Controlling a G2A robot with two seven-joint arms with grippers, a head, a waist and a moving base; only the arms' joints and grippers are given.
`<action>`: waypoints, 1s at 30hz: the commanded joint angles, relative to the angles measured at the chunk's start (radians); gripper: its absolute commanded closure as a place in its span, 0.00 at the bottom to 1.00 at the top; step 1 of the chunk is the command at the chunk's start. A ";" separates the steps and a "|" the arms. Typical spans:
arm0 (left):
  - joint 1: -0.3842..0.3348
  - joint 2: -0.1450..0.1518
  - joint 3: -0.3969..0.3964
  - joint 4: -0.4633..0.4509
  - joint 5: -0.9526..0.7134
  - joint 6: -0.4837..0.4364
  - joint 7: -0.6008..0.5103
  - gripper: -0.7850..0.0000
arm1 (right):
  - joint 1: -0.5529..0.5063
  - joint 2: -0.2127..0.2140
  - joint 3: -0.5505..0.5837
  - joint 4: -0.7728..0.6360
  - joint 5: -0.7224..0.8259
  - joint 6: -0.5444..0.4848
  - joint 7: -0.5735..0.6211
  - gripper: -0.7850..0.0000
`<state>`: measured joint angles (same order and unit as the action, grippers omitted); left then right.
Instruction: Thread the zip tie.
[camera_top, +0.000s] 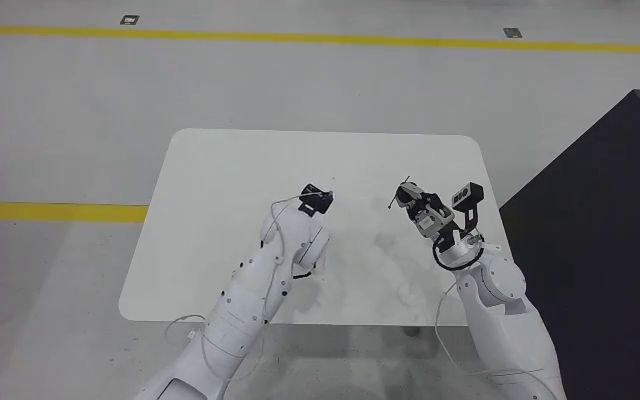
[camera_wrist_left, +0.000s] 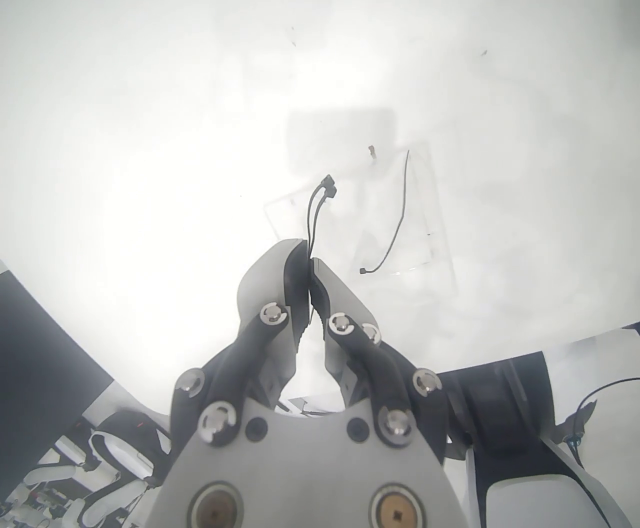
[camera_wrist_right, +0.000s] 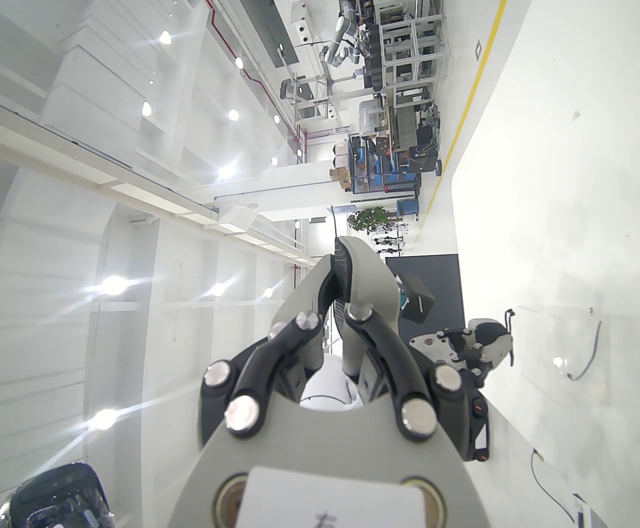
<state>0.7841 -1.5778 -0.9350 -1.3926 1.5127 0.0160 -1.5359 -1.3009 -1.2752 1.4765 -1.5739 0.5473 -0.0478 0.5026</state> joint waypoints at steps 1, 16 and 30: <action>0.003 0.000 0.004 -0.007 0.018 -0.004 0.000 1.00 | 0.000 0.000 0.000 0.000 0.000 0.000 0.000 1.00; -0.030 -0.018 0.026 0.105 -0.010 -0.030 0.000 0.69 | 0.000 0.000 0.000 0.000 0.000 0.000 0.000 1.00; 0.016 -0.018 0.022 0.020 0.010 -0.044 0.000 0.69 | 0.000 0.000 0.000 0.000 0.000 0.000 0.000 1.00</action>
<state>0.7967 -1.5950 -0.9178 -1.3761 1.5211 -0.0233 -1.5359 -1.3009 -1.2752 1.4765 -1.5739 0.5473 -0.0478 0.5026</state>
